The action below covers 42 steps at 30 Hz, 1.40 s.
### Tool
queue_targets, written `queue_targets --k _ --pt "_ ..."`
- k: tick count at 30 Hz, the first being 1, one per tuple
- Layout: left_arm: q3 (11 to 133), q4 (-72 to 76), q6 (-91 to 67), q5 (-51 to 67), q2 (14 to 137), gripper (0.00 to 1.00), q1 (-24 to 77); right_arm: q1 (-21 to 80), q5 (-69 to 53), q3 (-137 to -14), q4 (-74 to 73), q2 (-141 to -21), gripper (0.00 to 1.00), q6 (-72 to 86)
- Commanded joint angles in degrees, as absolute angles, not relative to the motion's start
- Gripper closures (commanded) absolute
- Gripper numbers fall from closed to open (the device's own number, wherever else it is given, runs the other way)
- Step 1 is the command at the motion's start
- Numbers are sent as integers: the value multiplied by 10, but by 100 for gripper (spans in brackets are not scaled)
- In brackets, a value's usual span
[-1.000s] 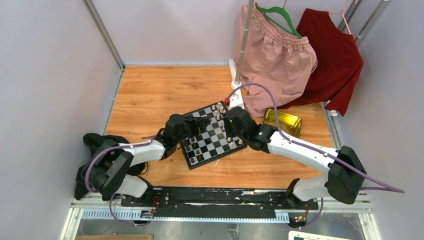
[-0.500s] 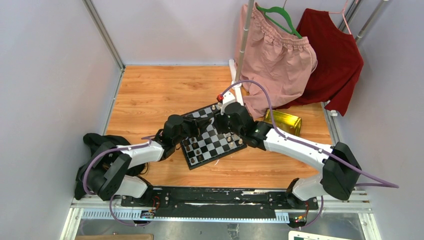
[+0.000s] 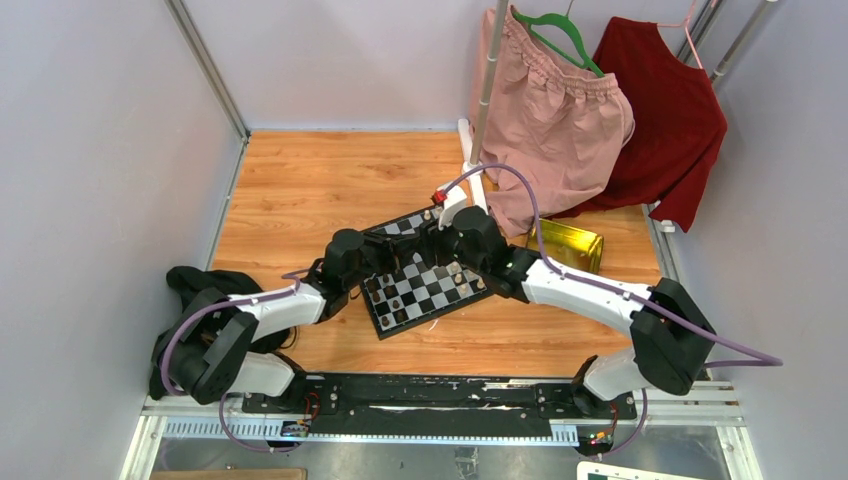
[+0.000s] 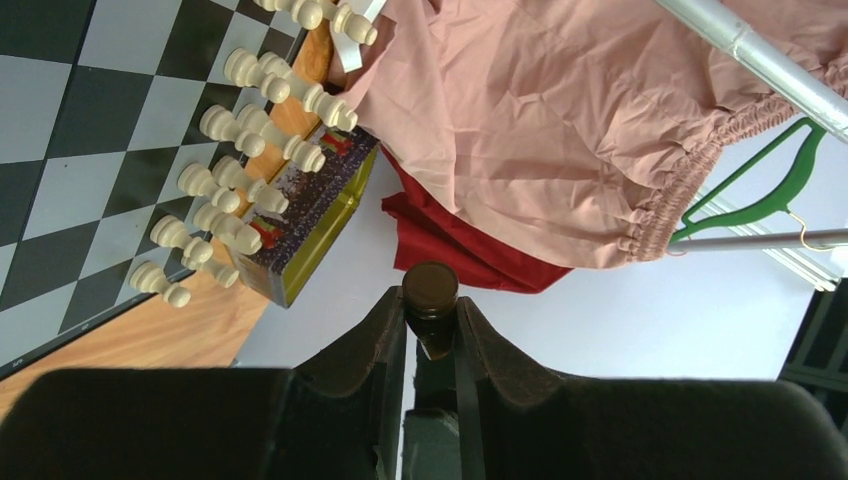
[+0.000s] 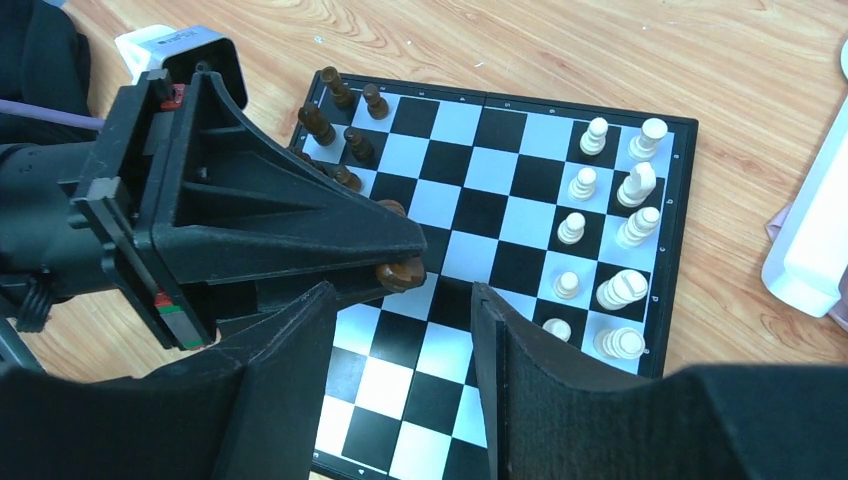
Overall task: Set up the chess pieces on the board
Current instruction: Place the chess piece on the chessboard.
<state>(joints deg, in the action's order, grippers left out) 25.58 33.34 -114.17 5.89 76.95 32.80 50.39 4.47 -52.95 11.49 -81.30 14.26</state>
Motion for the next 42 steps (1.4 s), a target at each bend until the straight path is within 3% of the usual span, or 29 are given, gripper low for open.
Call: queue_targets --k 1,19,30,42 --pt "247 360 -1143 72 757 100 323 492 29 -511 174 -822 44 141" --pt "237 411 -1155 92 778 100 321 473 -42 -508 241 -858 54 162" --pt "236 419 -1153 96 781 100 319 471 -60 -508 252 -862 81 160" --pt "238 414 -1131 92 773 83 317 470 -67 -500 253 -852 93 156"
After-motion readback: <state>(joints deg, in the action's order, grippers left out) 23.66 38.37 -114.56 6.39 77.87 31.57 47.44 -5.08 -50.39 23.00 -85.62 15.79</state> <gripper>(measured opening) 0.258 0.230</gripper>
